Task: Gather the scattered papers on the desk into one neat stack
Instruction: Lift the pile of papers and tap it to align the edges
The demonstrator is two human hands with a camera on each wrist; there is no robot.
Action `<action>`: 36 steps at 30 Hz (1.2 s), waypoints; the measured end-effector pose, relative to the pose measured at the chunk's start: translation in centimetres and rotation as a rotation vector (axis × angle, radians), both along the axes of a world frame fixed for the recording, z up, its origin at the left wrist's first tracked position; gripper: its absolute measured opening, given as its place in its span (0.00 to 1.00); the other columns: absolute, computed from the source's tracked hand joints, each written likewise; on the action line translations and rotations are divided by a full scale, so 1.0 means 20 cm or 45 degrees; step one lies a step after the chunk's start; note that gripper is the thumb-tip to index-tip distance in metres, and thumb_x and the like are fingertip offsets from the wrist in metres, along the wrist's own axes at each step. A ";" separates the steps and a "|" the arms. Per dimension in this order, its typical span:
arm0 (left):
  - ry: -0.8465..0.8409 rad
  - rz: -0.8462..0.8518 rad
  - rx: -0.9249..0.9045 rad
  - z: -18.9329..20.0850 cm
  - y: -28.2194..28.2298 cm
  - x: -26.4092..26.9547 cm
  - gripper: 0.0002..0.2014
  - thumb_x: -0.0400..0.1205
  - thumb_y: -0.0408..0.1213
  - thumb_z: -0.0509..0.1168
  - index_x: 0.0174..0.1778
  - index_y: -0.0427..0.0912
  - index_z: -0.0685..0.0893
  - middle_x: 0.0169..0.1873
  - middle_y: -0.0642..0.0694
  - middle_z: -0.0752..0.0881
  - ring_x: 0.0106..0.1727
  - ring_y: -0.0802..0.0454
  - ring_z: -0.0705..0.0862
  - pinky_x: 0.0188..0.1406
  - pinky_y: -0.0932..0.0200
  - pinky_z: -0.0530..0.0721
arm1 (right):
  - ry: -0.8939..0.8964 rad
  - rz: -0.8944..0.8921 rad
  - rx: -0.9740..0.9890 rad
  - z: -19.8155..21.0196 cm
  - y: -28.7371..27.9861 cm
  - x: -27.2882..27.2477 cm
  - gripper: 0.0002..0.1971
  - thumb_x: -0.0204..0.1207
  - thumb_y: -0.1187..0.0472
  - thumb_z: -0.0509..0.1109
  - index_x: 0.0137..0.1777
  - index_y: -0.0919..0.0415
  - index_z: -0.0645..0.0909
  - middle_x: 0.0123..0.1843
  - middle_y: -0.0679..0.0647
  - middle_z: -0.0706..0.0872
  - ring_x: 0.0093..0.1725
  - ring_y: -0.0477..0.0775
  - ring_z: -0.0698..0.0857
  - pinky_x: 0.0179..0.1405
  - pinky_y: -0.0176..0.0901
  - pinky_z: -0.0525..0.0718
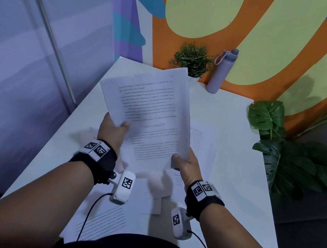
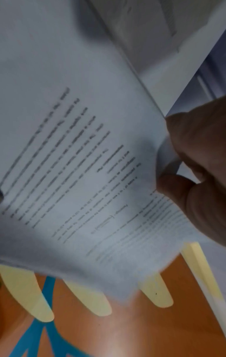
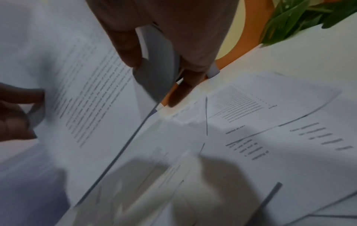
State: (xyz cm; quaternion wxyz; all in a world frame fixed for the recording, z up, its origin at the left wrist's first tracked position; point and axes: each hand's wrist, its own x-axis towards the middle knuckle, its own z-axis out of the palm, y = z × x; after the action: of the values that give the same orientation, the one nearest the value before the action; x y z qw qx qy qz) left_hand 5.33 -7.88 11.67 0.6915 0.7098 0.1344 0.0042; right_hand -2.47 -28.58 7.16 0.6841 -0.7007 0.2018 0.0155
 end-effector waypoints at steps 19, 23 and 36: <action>-0.137 -0.131 0.081 -0.01 -0.06 -0.17 0.12 0.82 0.34 0.63 0.60 0.48 0.74 0.52 0.53 0.84 0.54 0.52 0.83 0.54 0.58 0.80 | -0.244 -0.023 -0.216 0.21 -0.07 0.04 0.13 0.86 0.57 0.55 0.68 0.53 0.71 0.59 0.46 0.83 0.60 0.48 0.78 0.64 0.39 0.71; -0.163 -0.088 0.002 -0.04 -0.05 -0.16 0.07 0.83 0.37 0.62 0.56 0.48 0.75 0.50 0.57 0.85 0.54 0.53 0.84 0.55 0.58 0.80 | -0.263 -0.037 -0.218 0.20 -0.06 0.04 0.13 0.87 0.56 0.54 0.68 0.55 0.70 0.60 0.51 0.82 0.60 0.50 0.78 0.66 0.40 0.72; -0.176 -0.070 -0.050 -0.05 0.01 -0.13 0.11 0.83 0.35 0.61 0.46 0.60 0.77 0.49 0.59 0.86 0.52 0.56 0.84 0.60 0.53 0.79 | -0.317 -0.179 -0.157 0.19 -0.06 0.07 0.09 0.82 0.62 0.63 0.56 0.49 0.79 0.46 0.43 0.79 0.40 0.43 0.76 0.35 0.16 0.74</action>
State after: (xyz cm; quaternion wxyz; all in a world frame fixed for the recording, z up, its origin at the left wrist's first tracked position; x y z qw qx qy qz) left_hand 2.71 -7.76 10.65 0.7126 0.6976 0.0671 0.0316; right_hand -1.06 -29.81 10.93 0.6589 -0.7220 0.1648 -0.1319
